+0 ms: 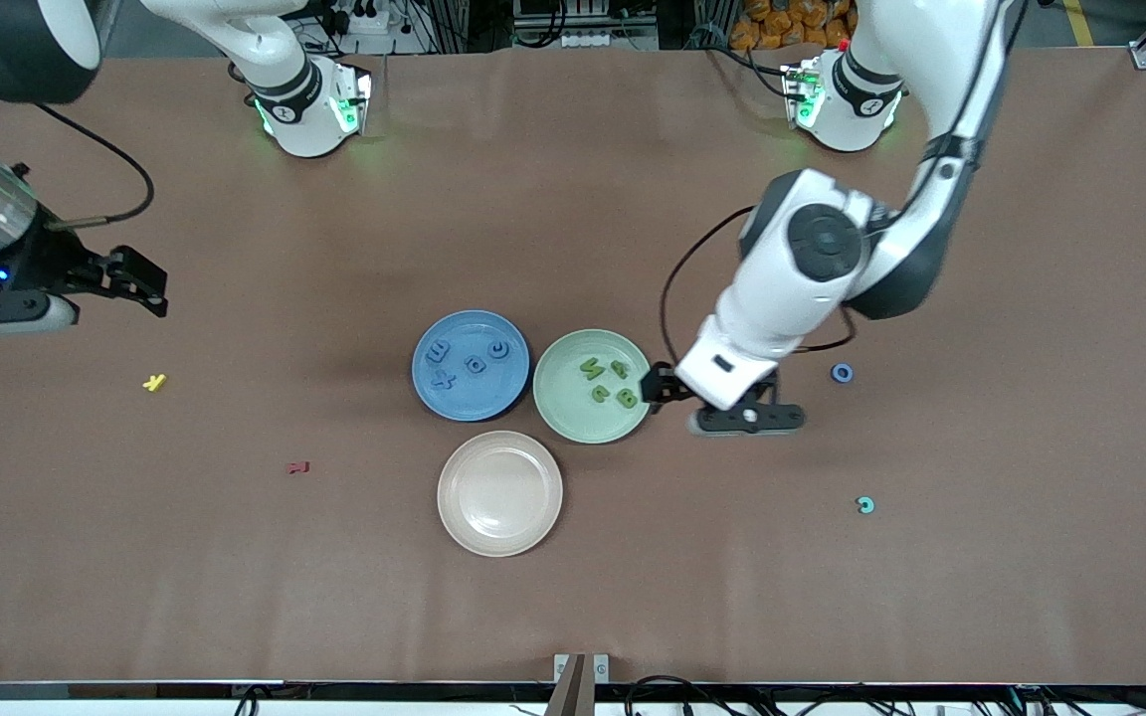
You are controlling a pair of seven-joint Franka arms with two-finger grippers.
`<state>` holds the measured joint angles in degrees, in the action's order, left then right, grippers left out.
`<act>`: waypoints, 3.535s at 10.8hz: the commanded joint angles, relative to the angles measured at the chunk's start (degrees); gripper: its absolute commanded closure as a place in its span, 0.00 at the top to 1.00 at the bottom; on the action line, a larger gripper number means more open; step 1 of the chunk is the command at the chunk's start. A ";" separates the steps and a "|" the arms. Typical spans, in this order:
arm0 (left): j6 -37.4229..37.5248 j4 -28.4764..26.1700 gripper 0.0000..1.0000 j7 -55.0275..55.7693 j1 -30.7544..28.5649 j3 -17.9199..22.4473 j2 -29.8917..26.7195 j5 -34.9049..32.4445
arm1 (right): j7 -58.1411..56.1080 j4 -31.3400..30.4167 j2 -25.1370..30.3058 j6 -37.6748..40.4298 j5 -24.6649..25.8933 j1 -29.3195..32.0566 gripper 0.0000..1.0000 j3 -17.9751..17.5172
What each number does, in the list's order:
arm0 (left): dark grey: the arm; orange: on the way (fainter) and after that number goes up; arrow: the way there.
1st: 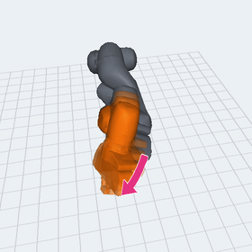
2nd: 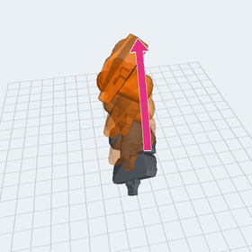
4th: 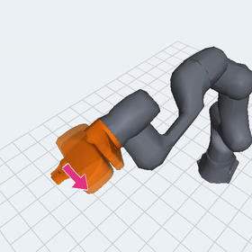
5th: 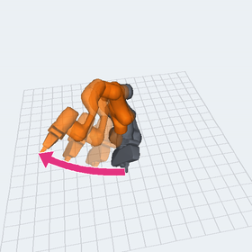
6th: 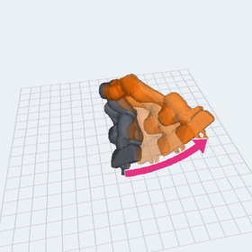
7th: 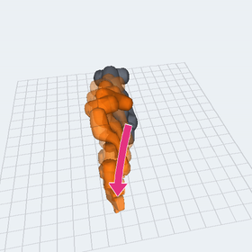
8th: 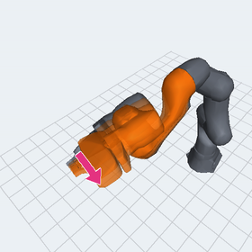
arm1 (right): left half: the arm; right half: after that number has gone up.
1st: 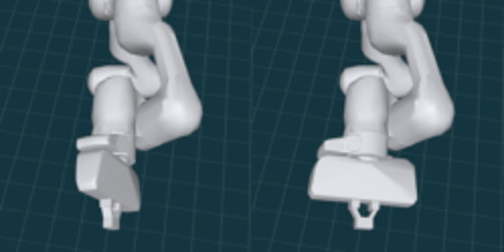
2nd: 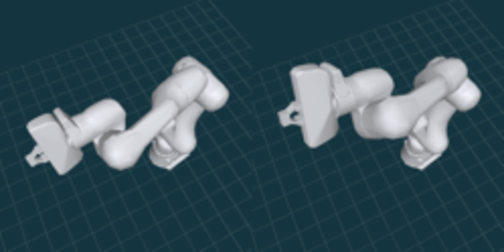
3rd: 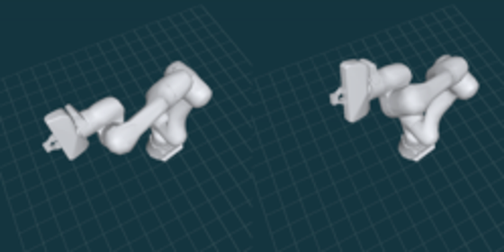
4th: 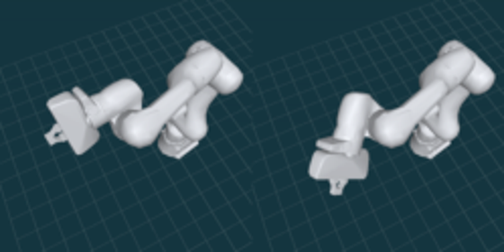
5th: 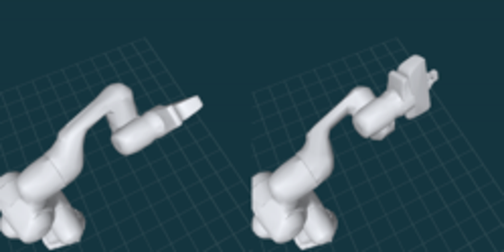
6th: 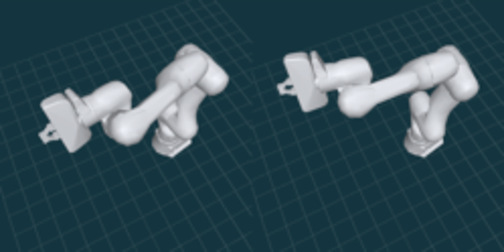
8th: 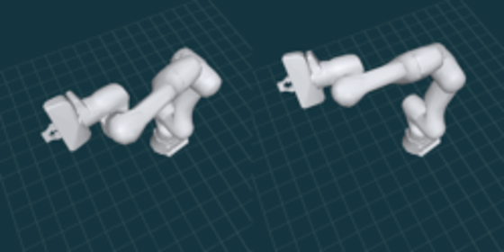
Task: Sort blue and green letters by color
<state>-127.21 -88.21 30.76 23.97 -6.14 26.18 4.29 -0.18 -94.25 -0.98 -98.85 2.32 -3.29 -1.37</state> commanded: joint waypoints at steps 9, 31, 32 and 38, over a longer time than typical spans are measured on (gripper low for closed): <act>28.15 -1.18 1.00 -17.05 -18.96 -0.55 -23.70 -1.31 | -0.78 9.08 3.61 14.91 -6.19 6.72 1.00 -0.74; 34.84 -0.74 1.00 -18.80 -20.19 2.01 -27.32 -6.14 | -1.58 7.15 3.52 10.60 -1.43 6.80 1.00 -0.56; 34.84 -0.83 1.00 -18.80 -20.19 1.92 -27.32 -6.14 | -1.58 7.06 3.52 10.52 -1.52 6.80 1.00 -0.56; 34.84 -0.56 1.00 -22.05 -20.63 2.01 -27.32 -6.05 | -1.40 6.79 3.44 10.78 -1.88 6.80 1.00 -0.56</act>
<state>-92.97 -89.03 10.20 3.43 -4.09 -0.91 -0.56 -1.33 -86.98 2.25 -88.15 0.78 2.99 -1.60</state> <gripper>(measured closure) 0.000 0.000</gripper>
